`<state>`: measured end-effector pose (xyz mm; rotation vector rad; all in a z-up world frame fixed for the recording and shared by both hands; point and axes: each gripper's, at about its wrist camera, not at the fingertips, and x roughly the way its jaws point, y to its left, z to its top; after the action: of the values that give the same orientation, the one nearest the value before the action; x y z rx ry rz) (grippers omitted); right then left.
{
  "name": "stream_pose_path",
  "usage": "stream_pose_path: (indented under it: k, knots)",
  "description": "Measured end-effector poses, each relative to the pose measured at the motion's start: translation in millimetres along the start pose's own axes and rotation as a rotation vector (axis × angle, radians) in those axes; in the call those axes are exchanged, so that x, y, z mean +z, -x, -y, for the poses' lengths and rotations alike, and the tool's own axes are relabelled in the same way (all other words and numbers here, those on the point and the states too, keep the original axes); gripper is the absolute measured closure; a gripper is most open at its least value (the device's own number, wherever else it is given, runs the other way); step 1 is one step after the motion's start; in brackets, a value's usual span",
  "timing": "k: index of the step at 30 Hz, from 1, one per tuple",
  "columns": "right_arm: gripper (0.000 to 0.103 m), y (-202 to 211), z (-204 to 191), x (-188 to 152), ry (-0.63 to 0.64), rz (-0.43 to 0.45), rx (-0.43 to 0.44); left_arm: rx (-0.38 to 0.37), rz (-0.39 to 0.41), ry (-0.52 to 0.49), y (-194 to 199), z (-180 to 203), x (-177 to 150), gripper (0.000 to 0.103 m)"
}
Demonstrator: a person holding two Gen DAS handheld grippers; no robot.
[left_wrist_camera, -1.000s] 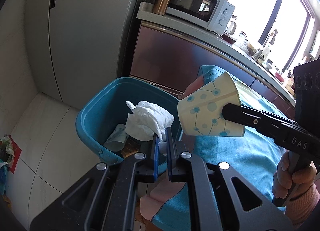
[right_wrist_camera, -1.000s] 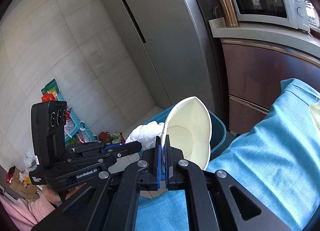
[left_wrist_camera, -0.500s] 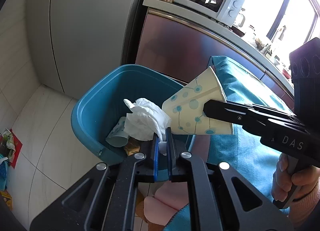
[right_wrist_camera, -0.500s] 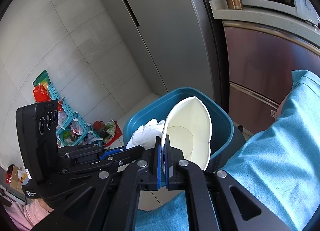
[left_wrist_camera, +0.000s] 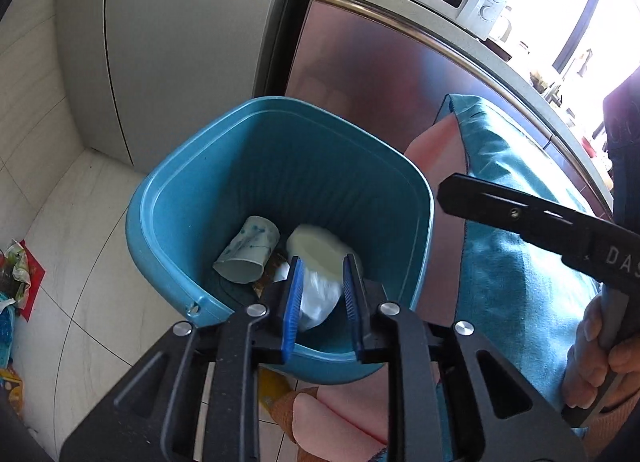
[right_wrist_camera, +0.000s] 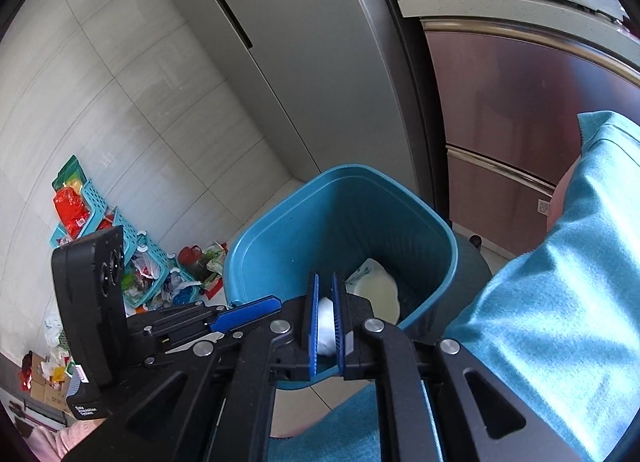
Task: Collect trash
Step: 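Carry the tissue and cream cup to the teal bin and release both, then move both open tools back over the table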
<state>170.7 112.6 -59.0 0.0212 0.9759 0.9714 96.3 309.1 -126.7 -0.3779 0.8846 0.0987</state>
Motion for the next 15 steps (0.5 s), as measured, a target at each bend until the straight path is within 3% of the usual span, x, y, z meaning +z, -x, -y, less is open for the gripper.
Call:
stream_pose_path:
  k: [4,15]
  knots:
    - [0.094,12.0,3.9,-6.0,-0.006,0.019,0.006,-0.004,0.022,-0.012,2.9,3.9,-1.1,0.082]
    - [0.069,84.8,9.7,-31.7,-0.001,0.149,0.0,-0.066,0.154,-0.11,53.5,39.8,-6.3,0.06]
